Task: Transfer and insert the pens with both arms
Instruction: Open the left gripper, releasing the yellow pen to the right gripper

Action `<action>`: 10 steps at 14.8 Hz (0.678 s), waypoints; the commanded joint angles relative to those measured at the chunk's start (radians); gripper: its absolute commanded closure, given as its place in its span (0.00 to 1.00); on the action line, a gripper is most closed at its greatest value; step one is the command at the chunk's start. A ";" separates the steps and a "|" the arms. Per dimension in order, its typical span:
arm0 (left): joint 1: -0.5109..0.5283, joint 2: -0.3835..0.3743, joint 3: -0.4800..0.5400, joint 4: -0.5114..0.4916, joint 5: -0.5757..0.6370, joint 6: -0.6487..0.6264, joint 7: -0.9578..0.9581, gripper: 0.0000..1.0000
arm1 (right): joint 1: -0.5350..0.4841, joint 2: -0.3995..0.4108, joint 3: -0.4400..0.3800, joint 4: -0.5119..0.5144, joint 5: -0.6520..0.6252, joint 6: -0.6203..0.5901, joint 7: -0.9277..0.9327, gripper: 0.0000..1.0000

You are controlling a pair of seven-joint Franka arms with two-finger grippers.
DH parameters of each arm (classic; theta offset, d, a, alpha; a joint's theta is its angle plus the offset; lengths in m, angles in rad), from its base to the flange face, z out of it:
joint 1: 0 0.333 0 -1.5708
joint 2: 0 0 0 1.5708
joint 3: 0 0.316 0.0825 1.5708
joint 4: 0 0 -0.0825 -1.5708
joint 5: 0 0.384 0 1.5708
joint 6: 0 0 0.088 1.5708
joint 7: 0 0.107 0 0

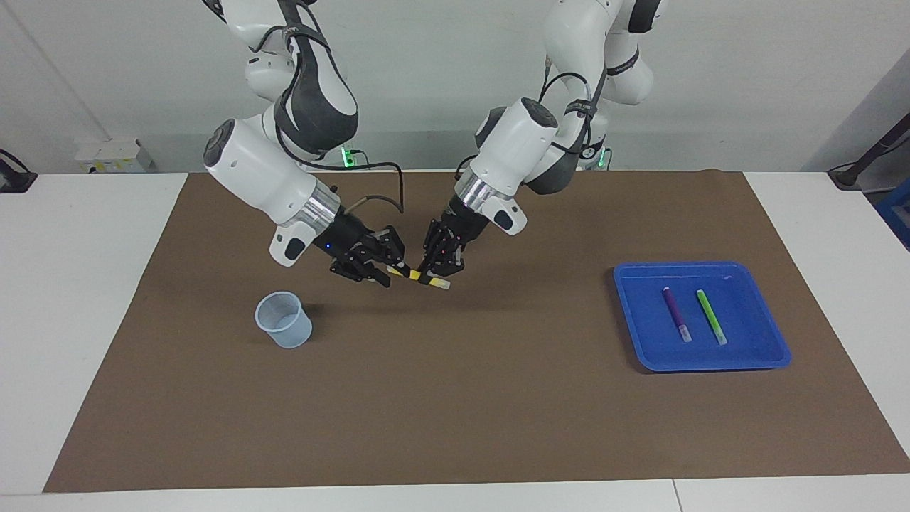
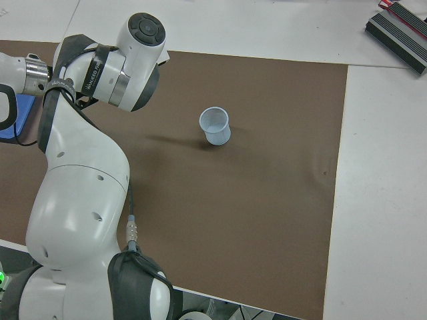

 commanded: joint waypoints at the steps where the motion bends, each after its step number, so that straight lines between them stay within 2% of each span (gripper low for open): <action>1: -0.025 -0.008 0.017 -0.031 -0.022 0.043 -0.009 1.00 | -0.005 0.005 0.003 0.002 0.037 0.010 -0.021 0.56; 10: -0.026 -0.008 0.017 -0.033 -0.022 0.060 -0.009 1.00 | -0.003 0.007 0.003 0.004 0.037 0.012 -0.021 0.67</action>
